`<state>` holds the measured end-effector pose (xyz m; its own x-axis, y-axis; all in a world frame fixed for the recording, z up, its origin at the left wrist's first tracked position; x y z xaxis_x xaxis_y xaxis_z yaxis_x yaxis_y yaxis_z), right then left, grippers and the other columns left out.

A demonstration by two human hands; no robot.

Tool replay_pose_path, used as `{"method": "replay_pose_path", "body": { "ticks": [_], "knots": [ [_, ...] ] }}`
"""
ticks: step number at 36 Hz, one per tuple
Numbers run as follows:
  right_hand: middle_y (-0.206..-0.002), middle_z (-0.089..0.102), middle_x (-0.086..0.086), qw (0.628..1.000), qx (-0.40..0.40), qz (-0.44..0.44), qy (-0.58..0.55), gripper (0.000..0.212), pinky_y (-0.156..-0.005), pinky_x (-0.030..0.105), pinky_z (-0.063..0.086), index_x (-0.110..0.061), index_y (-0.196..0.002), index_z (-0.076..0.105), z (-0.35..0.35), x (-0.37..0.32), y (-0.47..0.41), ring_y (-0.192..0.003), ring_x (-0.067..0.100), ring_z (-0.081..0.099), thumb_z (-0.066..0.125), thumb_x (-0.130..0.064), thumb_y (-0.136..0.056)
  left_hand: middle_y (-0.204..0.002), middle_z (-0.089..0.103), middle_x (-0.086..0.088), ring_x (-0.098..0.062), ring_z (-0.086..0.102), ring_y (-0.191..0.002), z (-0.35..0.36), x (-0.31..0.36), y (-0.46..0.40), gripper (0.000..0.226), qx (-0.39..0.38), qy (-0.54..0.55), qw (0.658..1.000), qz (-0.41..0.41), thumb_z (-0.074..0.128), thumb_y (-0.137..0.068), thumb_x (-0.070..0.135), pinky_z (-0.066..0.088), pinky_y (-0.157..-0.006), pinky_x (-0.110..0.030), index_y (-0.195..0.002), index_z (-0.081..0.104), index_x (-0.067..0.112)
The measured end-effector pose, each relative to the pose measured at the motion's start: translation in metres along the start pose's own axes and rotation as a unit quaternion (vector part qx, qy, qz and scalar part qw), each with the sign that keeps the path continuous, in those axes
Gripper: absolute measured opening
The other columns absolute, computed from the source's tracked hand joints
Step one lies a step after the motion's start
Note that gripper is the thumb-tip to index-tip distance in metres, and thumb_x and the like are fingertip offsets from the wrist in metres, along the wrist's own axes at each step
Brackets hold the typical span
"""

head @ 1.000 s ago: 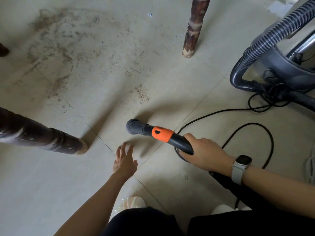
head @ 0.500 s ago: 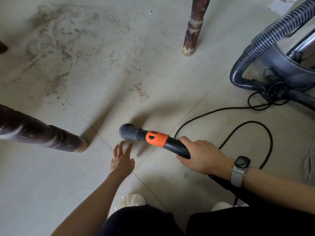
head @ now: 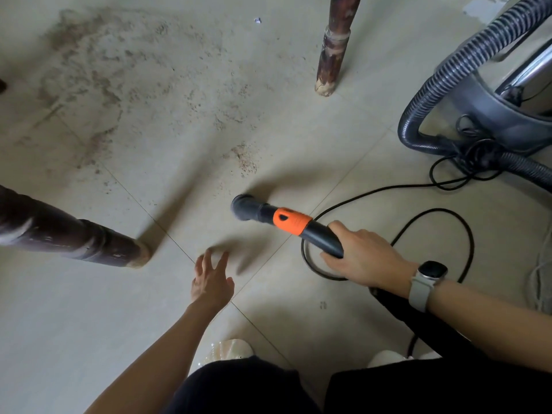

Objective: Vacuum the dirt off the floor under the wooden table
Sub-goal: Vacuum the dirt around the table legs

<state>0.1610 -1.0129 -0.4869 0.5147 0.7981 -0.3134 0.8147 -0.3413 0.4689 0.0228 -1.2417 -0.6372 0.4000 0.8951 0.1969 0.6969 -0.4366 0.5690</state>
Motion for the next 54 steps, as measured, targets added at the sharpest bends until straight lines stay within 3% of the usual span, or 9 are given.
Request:
{"method": "replay_pose_path", "body": {
  "ticks": [5, 13, 17, 22, 28, 33, 37, 49, 54],
  "knots": [
    [-0.067, 0.045, -0.010, 1.000, -0.010, -0.015, -0.005, 0.027, -0.048, 0.020, 0.029, -0.025, -0.105, 0.035, 0.009, -0.002, -0.004, -0.054, 0.006, 0.044, 0.050, -0.043, -0.092, -0.159, -0.002, -0.004, -0.027, -0.001, -0.145, 0.001, 0.002, 0.001, 0.063, -0.003, -0.004, 1.000, -0.003, 0.047, -0.095, 0.026, 0.034, -0.108, -0.043, -0.150, 0.018, 0.029],
    [-0.080, 0.062, 0.006, 0.985, 0.102, 0.124, -0.067, 0.029, -0.066, 0.035, 0.046, -0.020, -0.101, 0.039, -0.008, 0.026, -0.040, -0.069, 0.033, 0.060, 0.051, -0.044, -0.089, -0.158, -0.009, -0.005, -0.029, -0.005, -0.145, 0.001, 0.005, -0.003, 0.067, -0.002, -0.028, 1.000, 0.004, 0.047, -0.095, 0.033, 0.033, -0.107, -0.043, -0.151, 0.009, 0.033],
    [-0.081, 0.065, 0.009, 0.981, 0.106, 0.126, -0.100, 0.028, -0.070, 0.039, 0.052, -0.020, -0.097, 0.038, -0.002, 0.020, -0.048, -0.069, 0.036, 0.064, 0.053, -0.043, -0.087, -0.158, -0.016, -0.007, -0.030, -0.007, -0.145, 0.000, 0.011, -0.007, 0.073, -0.004, -0.049, 0.999, 0.009, 0.049, -0.094, 0.042, 0.029, -0.110, -0.043, -0.151, 0.004, 0.033],
    [-0.079, 0.063, 0.003, 0.988, 0.047, 0.085, -0.116, 0.028, -0.067, 0.041, 0.054, -0.021, -0.096, 0.039, 0.012, 0.003, -0.045, -0.064, 0.031, 0.063, 0.053, -0.044, -0.088, -0.157, -0.014, -0.008, -0.029, -0.006, -0.145, -0.001, 0.012, -0.013, 0.083, 0.005, -0.087, 0.996, 0.004, 0.050, -0.088, 0.058, 0.028, -0.110, -0.041, -0.151, 0.001, 0.033],
    [-0.077, 0.065, 0.005, 0.970, 0.113, 0.149, -0.154, 0.029, -0.069, 0.041, 0.055, -0.023, -0.094, 0.041, -0.002, 0.026, -0.058, -0.063, 0.033, 0.065, 0.055, -0.046, -0.085, -0.158, -0.013, -0.006, -0.027, -0.006, -0.146, -0.001, 0.012, -0.018, 0.105, 0.015, -0.084, 0.996, -0.031, 0.057, -0.080, 0.064, 0.026, -0.111, -0.042, -0.151, -0.005, 0.019],
    [-0.074, 0.063, 0.002, 0.964, 0.101, 0.139, -0.202, 0.024, -0.061, 0.036, 0.055, -0.019, -0.095, 0.045, -0.008, 0.019, -0.067, -0.047, 0.025, 0.064, 0.057, -0.037, -0.086, -0.157, -0.019, -0.006, -0.027, -0.011, -0.145, -0.003, 0.012, -0.025, 0.115, -0.003, -0.092, 0.995, -0.040, 0.060, -0.074, 0.069, 0.021, -0.112, -0.042, -0.151, -0.008, 0.018],
    [-0.076, 0.063, 0.001, 0.972, 0.058, 0.105, -0.203, 0.025, -0.058, 0.037, 0.056, -0.021, -0.098, 0.045, 0.003, 0.004, -0.069, -0.048, 0.023, 0.064, 0.057, -0.039, -0.087, -0.157, -0.021, -0.006, -0.027, -0.012, -0.145, -0.004, 0.014, -0.029, 0.118, -0.011, -0.100, 0.994, -0.040, 0.061, -0.071, 0.072, 0.020, -0.112, -0.043, -0.151, -0.008, 0.019],
    [-0.071, 0.062, 0.001, 0.959, 0.071, 0.121, -0.245, 0.023, -0.044, 0.026, 0.048, -0.020, -0.096, 0.047, -0.004, 0.009, -0.065, -0.043, 0.019, 0.062, 0.060, -0.036, -0.086, -0.157, -0.022, -0.005, -0.029, -0.014, -0.145, -0.004, 0.014, -0.029, 0.118, -0.023, -0.103, 0.993, -0.042, 0.061, -0.071, 0.071, 0.022, -0.111, -0.046, -0.151, -0.008, 0.019],
    [-0.075, 0.062, 0.001, 0.972, 0.025, 0.098, -0.213, 0.027, -0.055, 0.036, 0.055, -0.021, -0.099, 0.045, 0.007, -0.010, -0.061, -0.046, 0.022, 0.063, 0.058, -0.041, -0.086, -0.157, -0.016, -0.004, -0.028, -0.008, -0.145, -0.008, 0.015, -0.030, 0.117, -0.013, -0.091, 0.995, -0.043, 0.064, -0.070, 0.069, 0.024, -0.110, -0.046, -0.151, -0.005, 0.019]
  ]
}}
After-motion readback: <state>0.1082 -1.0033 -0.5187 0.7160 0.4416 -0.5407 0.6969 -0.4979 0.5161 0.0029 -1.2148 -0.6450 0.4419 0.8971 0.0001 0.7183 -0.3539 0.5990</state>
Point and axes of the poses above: each hand's wrist, its own y-axis away from the middle knuckle, its own z-axis out of the palm, x = y × z, the point moved 4 cm from there along -y, towards the middle knuckle
